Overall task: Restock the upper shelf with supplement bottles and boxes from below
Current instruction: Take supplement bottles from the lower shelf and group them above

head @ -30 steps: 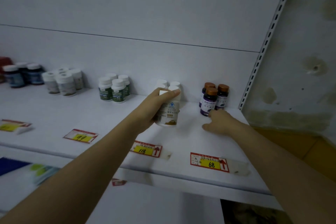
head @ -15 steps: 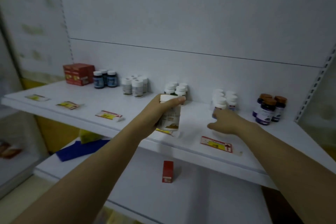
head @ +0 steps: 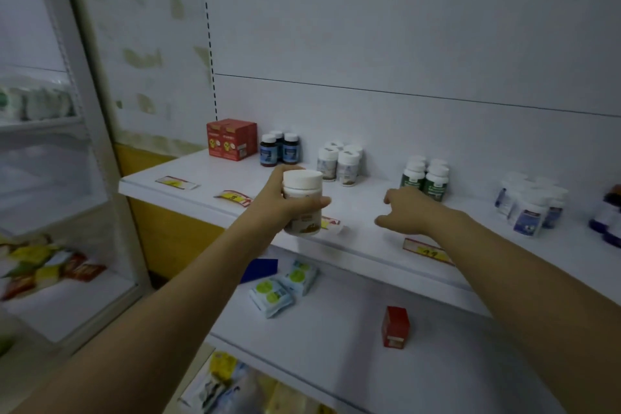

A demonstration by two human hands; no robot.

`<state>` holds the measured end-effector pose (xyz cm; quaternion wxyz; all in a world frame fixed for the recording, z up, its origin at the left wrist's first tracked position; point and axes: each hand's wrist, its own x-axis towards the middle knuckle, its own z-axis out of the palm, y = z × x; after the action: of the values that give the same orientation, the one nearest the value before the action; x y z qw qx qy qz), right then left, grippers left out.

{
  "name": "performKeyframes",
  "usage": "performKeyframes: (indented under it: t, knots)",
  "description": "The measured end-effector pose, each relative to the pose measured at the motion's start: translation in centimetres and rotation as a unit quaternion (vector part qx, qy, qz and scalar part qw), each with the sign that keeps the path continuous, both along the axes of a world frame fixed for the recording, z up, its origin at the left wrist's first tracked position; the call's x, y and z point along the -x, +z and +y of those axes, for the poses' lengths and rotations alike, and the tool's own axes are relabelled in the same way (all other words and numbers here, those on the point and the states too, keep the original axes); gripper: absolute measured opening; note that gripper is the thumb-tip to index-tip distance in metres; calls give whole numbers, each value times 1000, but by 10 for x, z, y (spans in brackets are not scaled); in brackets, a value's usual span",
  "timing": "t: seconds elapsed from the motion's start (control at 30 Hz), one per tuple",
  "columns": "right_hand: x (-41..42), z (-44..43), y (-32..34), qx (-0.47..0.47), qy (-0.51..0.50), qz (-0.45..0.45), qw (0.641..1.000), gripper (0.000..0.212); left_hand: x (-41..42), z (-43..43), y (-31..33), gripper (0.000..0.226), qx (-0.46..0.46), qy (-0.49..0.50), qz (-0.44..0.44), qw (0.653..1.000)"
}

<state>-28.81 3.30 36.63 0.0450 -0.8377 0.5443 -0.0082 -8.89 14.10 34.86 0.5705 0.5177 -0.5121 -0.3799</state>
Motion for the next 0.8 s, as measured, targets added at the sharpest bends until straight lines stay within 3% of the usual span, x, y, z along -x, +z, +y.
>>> performKeyframes:
  t: [0.3,0.8]
  knots:
    - [-45,-72,-24,-3,-26,22,999,59,-49,-101,-19,62,-15,35,19,999]
    - [-65,-130,-28,-27,-88,18,996,57,-59,-222,-43,62,-72,43,-82,993]
